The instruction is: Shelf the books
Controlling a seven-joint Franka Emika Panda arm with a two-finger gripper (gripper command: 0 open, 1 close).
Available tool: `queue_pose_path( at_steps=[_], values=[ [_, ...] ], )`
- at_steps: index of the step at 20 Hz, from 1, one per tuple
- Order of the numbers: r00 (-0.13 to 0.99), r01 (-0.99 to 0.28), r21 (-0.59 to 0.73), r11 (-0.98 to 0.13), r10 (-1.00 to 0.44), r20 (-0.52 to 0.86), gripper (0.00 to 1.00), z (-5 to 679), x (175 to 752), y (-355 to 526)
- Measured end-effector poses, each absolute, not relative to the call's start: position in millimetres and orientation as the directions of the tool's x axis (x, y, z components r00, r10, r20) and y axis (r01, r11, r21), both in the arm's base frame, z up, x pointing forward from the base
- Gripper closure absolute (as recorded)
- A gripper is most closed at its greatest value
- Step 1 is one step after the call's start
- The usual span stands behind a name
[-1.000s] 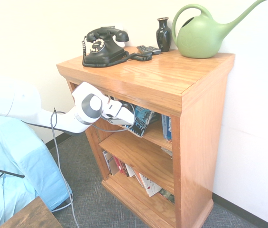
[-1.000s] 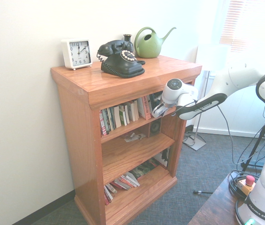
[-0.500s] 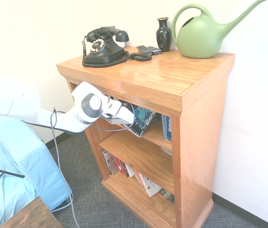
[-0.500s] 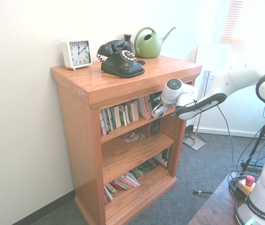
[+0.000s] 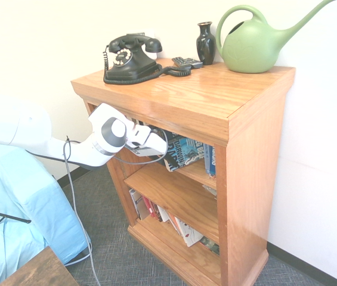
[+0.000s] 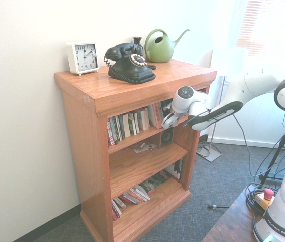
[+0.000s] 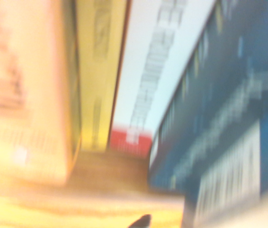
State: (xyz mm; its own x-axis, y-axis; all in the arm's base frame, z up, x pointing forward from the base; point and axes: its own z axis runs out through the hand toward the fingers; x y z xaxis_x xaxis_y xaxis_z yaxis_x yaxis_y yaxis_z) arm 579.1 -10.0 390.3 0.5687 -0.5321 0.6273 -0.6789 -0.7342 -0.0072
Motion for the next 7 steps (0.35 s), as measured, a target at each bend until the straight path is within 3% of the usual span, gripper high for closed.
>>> queue_pose_path(
  at_steps=[7],
  values=[
    [0.556, -0.669, -0.020, -0.743, -0.518, 0.650, 0.00, 407.5, 491.3, 8.1]
  ],
)
